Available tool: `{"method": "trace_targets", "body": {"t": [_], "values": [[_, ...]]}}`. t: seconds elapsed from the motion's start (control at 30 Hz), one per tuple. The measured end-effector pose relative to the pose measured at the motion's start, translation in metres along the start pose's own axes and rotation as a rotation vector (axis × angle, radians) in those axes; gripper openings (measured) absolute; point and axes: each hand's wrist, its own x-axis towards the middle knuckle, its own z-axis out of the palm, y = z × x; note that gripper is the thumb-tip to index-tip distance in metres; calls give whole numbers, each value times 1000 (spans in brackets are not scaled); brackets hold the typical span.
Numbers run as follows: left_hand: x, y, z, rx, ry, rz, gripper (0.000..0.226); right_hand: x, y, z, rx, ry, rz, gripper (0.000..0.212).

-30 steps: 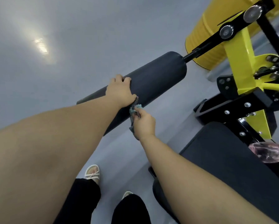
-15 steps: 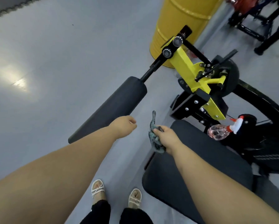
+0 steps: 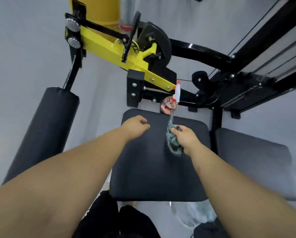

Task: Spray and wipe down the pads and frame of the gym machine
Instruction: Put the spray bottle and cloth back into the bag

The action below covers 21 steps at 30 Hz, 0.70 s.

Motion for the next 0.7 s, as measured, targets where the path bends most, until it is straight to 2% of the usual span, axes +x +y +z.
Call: {"method": "trace_targets", "body": {"t": [0.07, 0.13, 0.23, 0.4, 0.47, 0.63, 0.7], "values": [[27, 29, 16, 14, -67, 42, 57, 14, 11, -21, 65, 64, 21, 12], [57, 56, 28, -15, -66, 82, 67, 28, 19, -37, 120, 141, 34, 13], [101, 87, 44, -81, 22, 108, 71, 45, 31, -52, 174, 223, 65, 12], [169, 114, 68, -146, 126, 5, 87, 68, 42, -55, 228, 259, 136, 11], [193, 118, 75, -133, 144, -19, 84, 76, 42, -51, 261, 264, 155, 13], [221, 122, 83, -169, 186, -11, 47, 77, 42, -43, 303, 253, 138, 18], [225, 121, 82, -232, 152, -36, 46, 73, 43, -42, 294, 243, 132, 15]]}}
